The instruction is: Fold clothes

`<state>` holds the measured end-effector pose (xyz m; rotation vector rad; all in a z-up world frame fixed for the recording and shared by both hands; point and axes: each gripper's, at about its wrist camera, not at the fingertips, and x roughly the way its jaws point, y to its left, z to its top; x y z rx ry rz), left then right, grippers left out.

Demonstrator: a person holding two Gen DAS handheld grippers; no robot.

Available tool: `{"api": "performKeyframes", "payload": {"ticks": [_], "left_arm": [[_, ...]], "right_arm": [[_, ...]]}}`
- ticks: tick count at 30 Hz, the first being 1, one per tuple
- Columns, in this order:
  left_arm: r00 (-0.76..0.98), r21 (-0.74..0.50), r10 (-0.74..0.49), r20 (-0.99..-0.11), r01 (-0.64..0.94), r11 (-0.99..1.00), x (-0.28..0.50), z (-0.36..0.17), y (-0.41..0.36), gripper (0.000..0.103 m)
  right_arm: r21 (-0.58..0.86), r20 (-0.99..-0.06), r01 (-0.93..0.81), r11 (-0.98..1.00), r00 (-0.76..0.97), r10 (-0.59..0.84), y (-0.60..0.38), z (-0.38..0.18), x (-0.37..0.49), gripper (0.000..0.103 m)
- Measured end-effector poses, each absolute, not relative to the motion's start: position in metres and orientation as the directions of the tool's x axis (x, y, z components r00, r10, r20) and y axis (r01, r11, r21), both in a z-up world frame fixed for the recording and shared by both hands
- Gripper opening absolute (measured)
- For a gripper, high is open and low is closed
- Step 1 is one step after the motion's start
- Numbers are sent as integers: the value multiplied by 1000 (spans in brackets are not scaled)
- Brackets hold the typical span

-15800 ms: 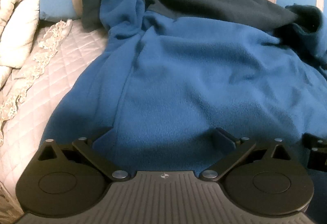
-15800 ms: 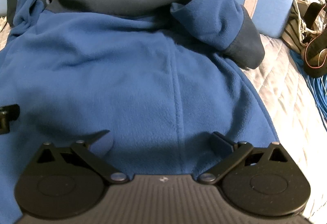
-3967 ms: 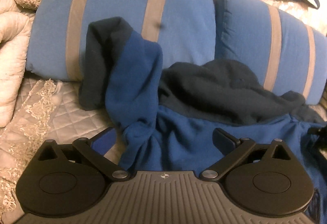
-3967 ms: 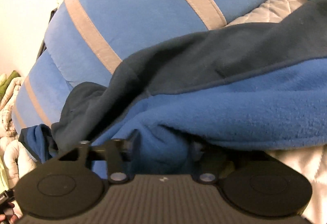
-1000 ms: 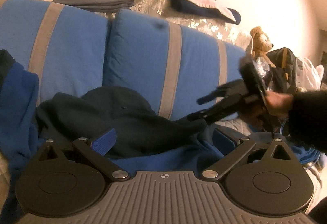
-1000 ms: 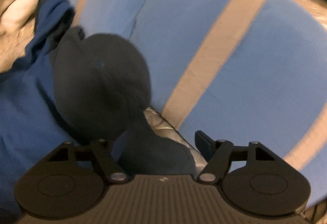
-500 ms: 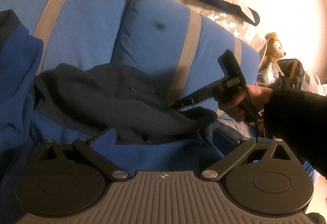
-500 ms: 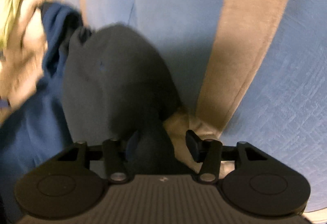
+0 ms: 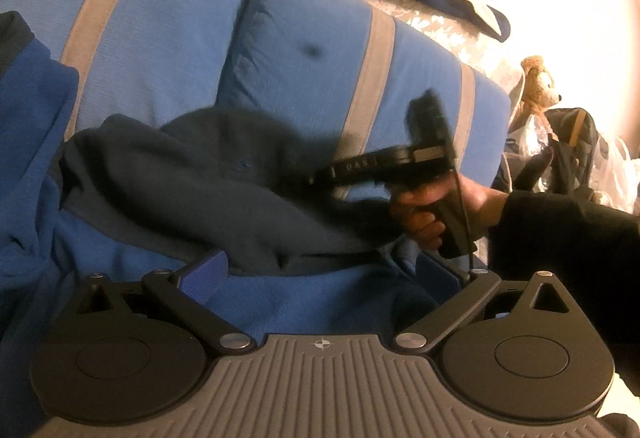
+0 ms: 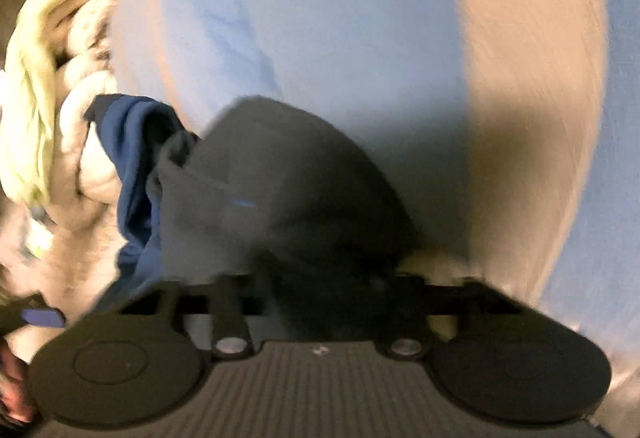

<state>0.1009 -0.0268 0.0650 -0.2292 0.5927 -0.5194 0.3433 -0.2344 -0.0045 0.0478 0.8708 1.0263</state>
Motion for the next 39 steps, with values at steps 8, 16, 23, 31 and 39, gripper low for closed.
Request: {"api": "performKeyframes", "payload": {"ticks": [8,16,23,31,39], "left_arm": [[713,-326,-531,-457,421,846,95,70,-32,103],[707,-316,-511,-489,402,859,98,66,-34,103],[699,-315,-518,-494,411,855,97,66,-33,103],[715,-253,-527,-459,463,849,85,77,-37,103],[765,-173,-472,-437,444,879,74,90,-24,103]], "right_arm": [[-412,-319,-661,627,749,581,-200,70,264,16],[-810,-235,-399,429,892,386,-163,-21,248,44],[-697,-296,-484,530,866,402,-187,9,238,103],[-494,-416,-446,747,875,247,-305,54,228,103],[-206,-526,-397,894,815,241,-337,94,158,103]]}}
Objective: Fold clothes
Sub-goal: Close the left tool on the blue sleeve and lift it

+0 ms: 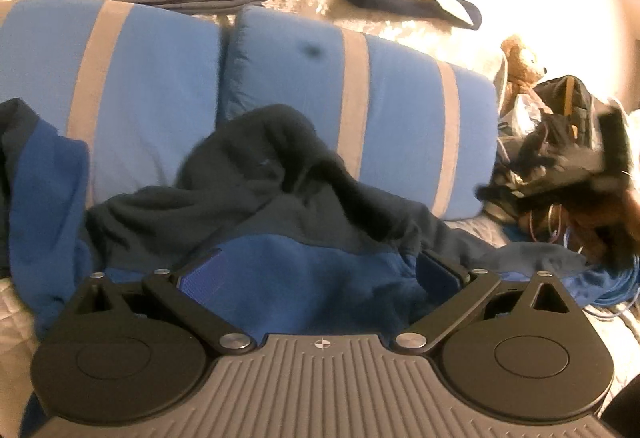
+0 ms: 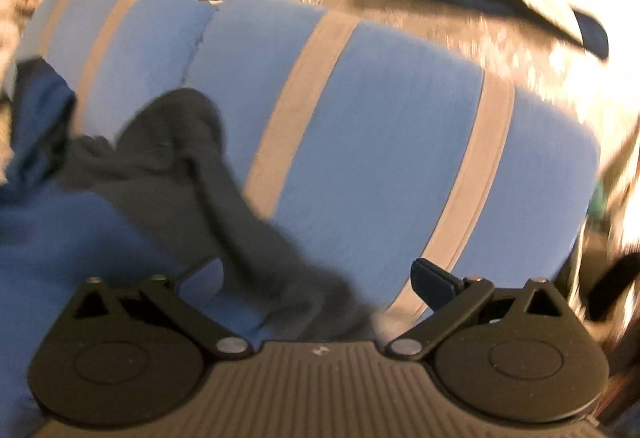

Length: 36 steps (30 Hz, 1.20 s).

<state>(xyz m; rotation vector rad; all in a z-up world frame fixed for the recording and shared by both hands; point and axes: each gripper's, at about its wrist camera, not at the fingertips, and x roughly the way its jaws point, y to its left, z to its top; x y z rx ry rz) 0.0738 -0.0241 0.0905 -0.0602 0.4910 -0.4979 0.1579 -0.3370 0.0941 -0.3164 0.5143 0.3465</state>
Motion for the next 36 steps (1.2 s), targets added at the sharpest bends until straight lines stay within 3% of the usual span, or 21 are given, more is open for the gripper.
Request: {"api": "performKeyframes", "payload": {"ticks": [5,10,15,18,23,30,32,33,36], "left_arm": [[767,-195,-435,-473,390,900,74,88,-5,103],[805,-180,-344,-483,293,939,70,85,26,103],[857,-164,-224,-465,165,973,63,84,71,103],[883,-76,-91,-460,63,995,65,75,91,103],[880,41,44,-473,-28,999,82,55,98,102],[903,148,91,-420,-31,989,125,51,77,102],[909,179,103,-403,-32,983,142,50,71,99],[908,201,116,-403,-36,979,149,49,68,86],[900,278,142,-411,-24,960,171,39,58,72]], "right_arm": [[-3,-577,-390,921,753,317,-304,74,123,103],[137,-568,-401,906,718,403,-252,44,97,103],[-52,-551,-467,882,750,365,-204,29,71,103],[-122,-544,-485,866,762,350,-191,22,63,103],[-100,-573,-504,858,734,364,-190,12,59,103],[-73,-598,-512,856,709,373,-192,6,61,103],[-56,-607,-521,852,695,385,-192,3,64,103],[-56,-611,-528,847,689,390,-192,1,65,103],[-72,-619,-539,839,684,386,-190,-5,70,103]]}}
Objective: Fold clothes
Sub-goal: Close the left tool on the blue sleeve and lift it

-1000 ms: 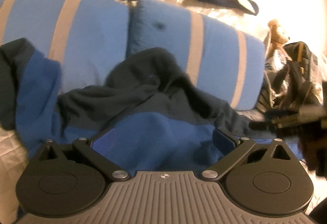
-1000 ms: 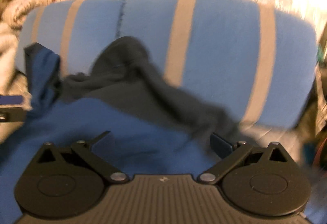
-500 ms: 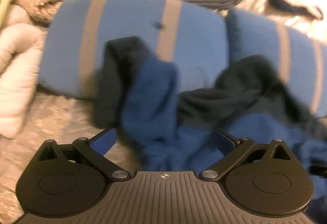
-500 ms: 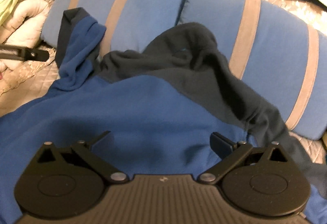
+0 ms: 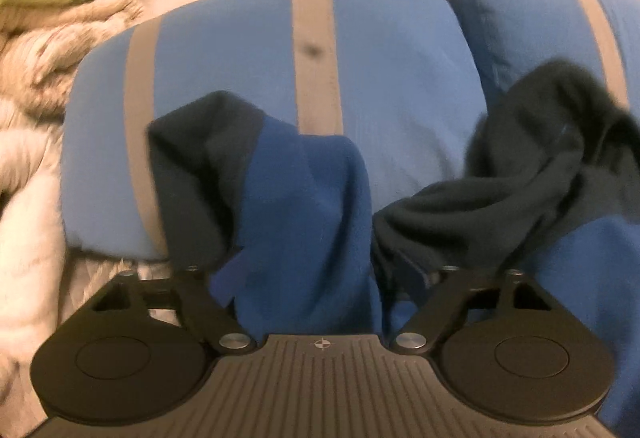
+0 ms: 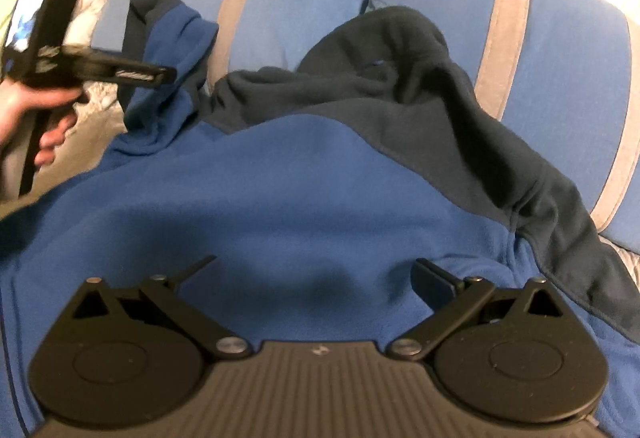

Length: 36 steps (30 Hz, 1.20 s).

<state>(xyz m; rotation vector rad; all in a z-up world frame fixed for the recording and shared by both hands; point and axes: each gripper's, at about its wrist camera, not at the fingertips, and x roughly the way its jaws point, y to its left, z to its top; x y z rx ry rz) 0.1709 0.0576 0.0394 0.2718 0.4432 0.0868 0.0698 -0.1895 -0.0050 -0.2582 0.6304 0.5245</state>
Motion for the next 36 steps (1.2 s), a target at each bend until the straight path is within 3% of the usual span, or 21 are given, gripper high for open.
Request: {"api": "performKeyframes", "payload": {"ticks": [2,3,4,6,15,20,27,29,34,36], "left_arm": [[895,319,157,-418,-17,948,180,33,54,59],[889,339,169,-425,-17,941,184,30,53,48],[884,358,182,-431,-17,933,188,27,53,26],[874,394,206,-441,-17,919,194,22,52,9],[785,328,273,-556,-94,940,133,30,99,8],[616,216,266,-741,-155,964,104,-1,135,8],[657,192,229,-718,-129,973,65,20,122,11],[690,182,215,-692,-122,976,55,33,117,20],[785,129,266,-560,-235,963,57,61,137,59],[802,145,331,-497,-299,943,68,69,150,61]], "right_arm": [[-87,-624,-542,836,683,378,-187,-9,74,103],[-89,-626,-542,835,683,377,-187,-11,77,103],[-88,-626,-545,834,681,380,-186,-12,79,103],[-87,-625,-548,832,680,383,-185,-15,83,103],[-81,-630,-541,837,679,377,-188,-16,84,103],[-82,-629,-551,830,675,386,-188,-16,78,103],[-101,-625,-563,821,678,388,-187,-15,74,103],[-101,-620,-565,819,679,393,-186,-14,73,103],[-93,-614,-575,813,676,408,-186,-12,70,103],[-93,-607,-580,809,677,416,-186,-10,67,103]]}}
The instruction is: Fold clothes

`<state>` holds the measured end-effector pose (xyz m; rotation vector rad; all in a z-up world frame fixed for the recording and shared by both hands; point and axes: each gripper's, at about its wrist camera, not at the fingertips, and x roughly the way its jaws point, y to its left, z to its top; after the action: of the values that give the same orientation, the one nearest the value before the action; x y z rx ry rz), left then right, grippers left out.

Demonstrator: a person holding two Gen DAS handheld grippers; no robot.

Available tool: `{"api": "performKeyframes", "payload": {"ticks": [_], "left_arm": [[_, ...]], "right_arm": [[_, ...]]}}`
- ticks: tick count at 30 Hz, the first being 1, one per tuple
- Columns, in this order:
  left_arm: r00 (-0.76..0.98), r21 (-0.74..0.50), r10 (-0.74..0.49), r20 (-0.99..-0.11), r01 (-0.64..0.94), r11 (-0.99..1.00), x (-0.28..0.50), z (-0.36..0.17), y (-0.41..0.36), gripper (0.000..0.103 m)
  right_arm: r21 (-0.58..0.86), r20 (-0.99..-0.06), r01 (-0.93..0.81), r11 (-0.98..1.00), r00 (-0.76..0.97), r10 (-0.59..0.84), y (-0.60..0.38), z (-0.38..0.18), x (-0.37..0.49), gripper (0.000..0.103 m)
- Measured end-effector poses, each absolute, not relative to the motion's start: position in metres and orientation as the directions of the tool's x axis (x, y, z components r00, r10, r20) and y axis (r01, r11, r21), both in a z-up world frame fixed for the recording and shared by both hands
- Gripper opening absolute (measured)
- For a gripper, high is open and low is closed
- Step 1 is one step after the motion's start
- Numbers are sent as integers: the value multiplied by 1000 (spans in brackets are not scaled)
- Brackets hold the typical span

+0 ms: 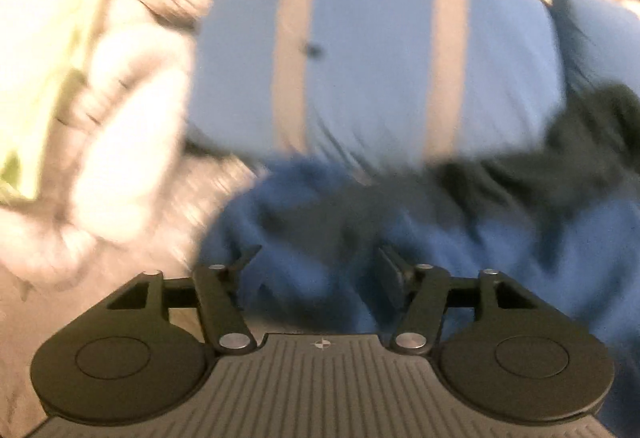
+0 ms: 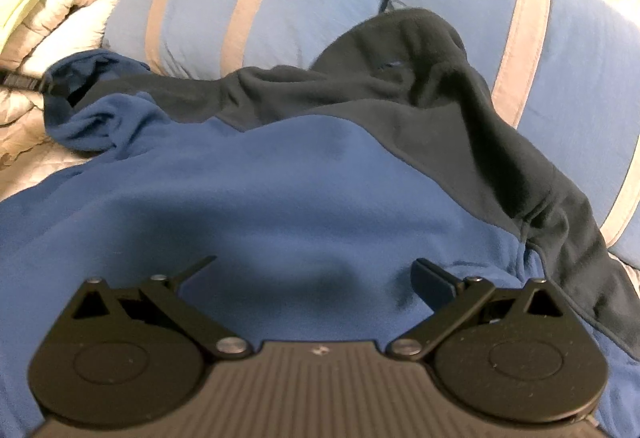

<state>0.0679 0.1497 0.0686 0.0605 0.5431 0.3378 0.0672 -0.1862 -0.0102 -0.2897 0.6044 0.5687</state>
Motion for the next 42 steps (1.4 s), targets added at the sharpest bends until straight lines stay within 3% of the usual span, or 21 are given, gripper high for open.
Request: {"api": "performKeyframes", "payload": {"ticks": [4,8,15,17,18,19,24,29,31,33,36,39,41,42], "left_arm": [[806,182,375,-458,-327,927,96,74,170,62],[818,325,380,-432,-252,912,124,67,167,62],[748,429,354,-561,-102,897,178,37,164,61],[716,429,342,-609,-66,901,190,31,166,34],[702,418,335,-628,-58,907,193,30,169,10],[700,410,333,-632,-63,910,194,33,170,10],[826,385,252,-504,-46,922,157,85,153,9],[951,387,32,-306,93,917,78,157,122,10],[955,409,-48,-294,171,896,49,161,109,13],[936,433,-119,-331,263,862,21,145,92,13],[874,485,-166,-457,401,777,-7,91,63,13],[785,491,-132,-605,499,714,-20,32,45,13],[779,534,-60,-625,482,694,-29,8,39,14],[779,562,-30,-626,477,676,-32,3,35,19]], "right_arm": [[-91,-577,-606,790,679,454,-183,-5,60,103],[-83,-565,-621,779,674,477,-180,-3,60,103],[-47,-591,-600,799,661,462,-183,-10,71,103],[-40,-597,-589,807,661,454,-185,-12,73,103],[-37,-596,-585,810,664,451,-186,-12,75,103],[-35,-595,-577,816,668,447,-187,-13,76,103],[-8,-597,-537,844,679,427,-193,-15,85,103],[21,-592,-509,861,687,421,-201,-13,87,103],[25,-589,-499,866,693,416,-204,-12,87,103],[33,-582,-485,874,702,411,-208,-10,88,103],[43,-582,-465,884,708,400,-212,-9,90,103],[50,-588,-444,894,711,386,-217,-10,92,103],[60,-592,-443,895,706,389,-218,-10,91,103],[65,-594,-442,895,703,390,-219,-10,91,103]]}}
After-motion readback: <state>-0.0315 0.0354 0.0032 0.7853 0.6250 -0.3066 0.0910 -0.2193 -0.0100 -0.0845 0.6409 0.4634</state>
